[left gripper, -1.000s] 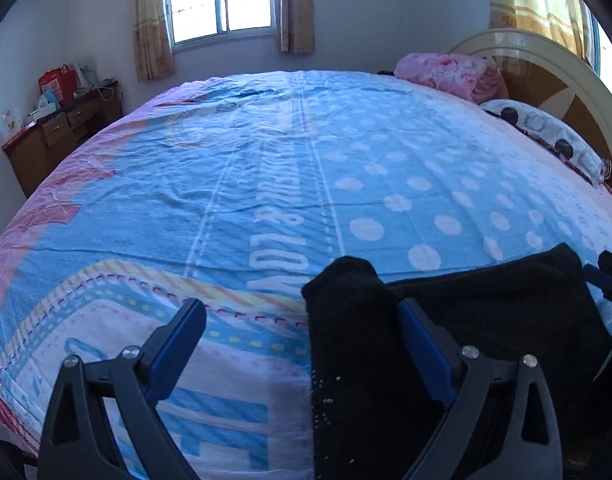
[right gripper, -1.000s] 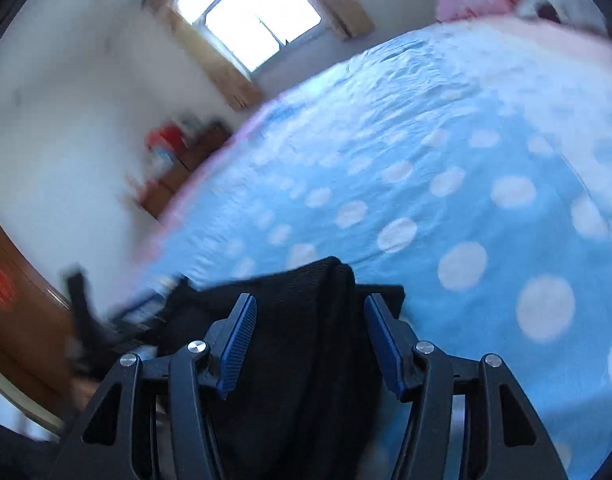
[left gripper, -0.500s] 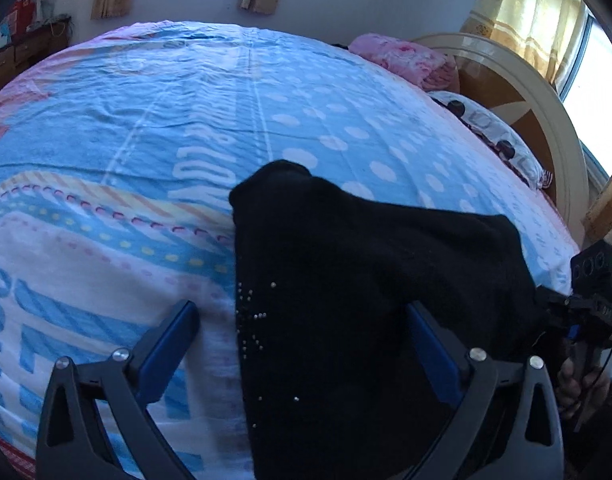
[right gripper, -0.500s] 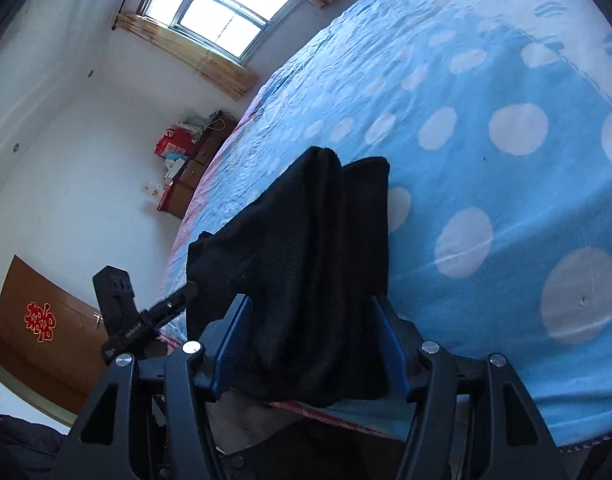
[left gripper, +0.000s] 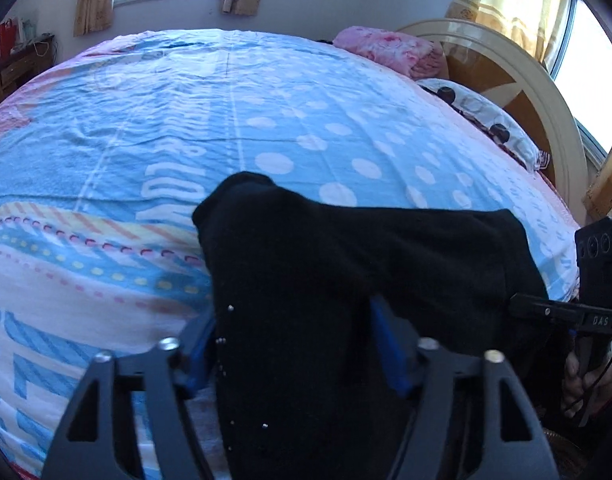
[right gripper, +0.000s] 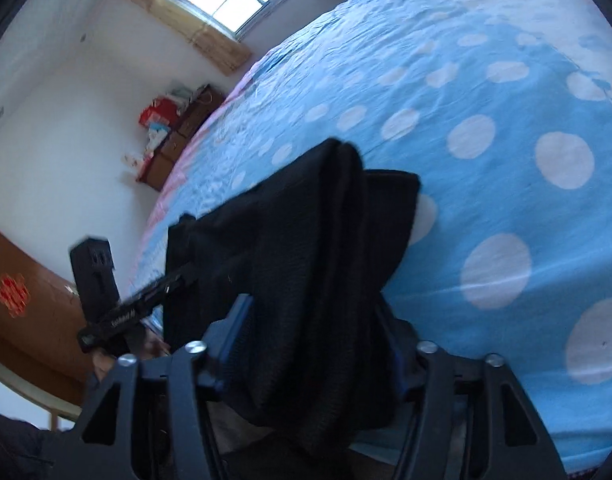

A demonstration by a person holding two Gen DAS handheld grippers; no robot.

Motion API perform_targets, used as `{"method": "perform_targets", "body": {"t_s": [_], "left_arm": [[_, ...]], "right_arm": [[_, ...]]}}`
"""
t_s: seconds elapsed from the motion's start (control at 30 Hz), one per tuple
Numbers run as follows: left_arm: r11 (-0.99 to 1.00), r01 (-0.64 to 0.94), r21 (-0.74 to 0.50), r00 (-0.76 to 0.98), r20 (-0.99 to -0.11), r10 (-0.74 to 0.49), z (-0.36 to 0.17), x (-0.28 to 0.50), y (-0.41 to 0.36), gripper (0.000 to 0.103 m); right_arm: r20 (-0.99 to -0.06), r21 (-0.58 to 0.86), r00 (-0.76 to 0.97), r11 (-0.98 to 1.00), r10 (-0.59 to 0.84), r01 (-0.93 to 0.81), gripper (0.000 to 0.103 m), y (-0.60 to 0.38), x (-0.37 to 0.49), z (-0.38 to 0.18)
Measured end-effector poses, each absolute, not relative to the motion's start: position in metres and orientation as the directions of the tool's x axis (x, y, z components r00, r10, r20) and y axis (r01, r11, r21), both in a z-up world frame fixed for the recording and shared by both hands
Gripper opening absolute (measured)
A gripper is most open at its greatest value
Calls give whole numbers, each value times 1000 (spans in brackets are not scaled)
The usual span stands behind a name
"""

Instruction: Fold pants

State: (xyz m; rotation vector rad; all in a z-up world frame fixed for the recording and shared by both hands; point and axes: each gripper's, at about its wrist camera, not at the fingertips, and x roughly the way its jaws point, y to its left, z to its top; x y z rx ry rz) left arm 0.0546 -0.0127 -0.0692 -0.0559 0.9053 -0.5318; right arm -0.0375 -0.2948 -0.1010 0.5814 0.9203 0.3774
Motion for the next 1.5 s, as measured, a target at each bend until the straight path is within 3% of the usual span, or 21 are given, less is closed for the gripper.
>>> {"method": "perform_targets", "body": {"t_s": [0.07,0.13,0.47,0.7,0.87,1.0,1.1,1.2,1.23,1.27,1.37,1.5], "left_arm": [[855,409,-318,487,-716,-500,-63,56,-5,30],[825,405,-394,469,-685,-558,-53,59,6,25],[866,352,-355,620,-604,-500,6,85,57,23],[954,195,-228,772,-564,-293,56,160,145,24],[985,70,-160,809,-569,-150,45,237,198,24],[993,-7,-118,764,-642,-71,3,295,229,27],[998,-59,12,694,-718,50,-41,324,237,41],[994,-112,4,654,-753,77,-49,332,246,75],[988,-152,16,656,-746,113,-47,332,251,96],[982,-184,35,647,-748,148,-48,332,254,103],[979,-197,58,639,-750,173,-45,325,257,103],[949,-246,198,657,-686,313,-26,301,248,103]], "right_arm": [[-633,609,556,790,539,-72,38,-293,-41,-99],[-609,633,565,770,557,-77,35,-298,-42,-95],[-543,610,567,755,619,-240,34,-268,0,-32],[-511,551,513,721,689,-420,34,-189,124,14],[-503,525,471,689,725,-499,34,-121,230,24],[-526,524,436,682,731,-510,34,-75,304,-5],[-568,523,407,696,715,-493,35,-49,343,-41],[-629,479,419,751,655,-455,50,-40,359,-73],[-621,506,412,742,667,-439,53,-46,359,-79],[-598,558,394,715,698,-421,54,-52,362,-84],[-573,621,371,682,731,-386,56,-66,360,-85],[-595,617,412,720,690,-317,58,-86,337,-76]]}}
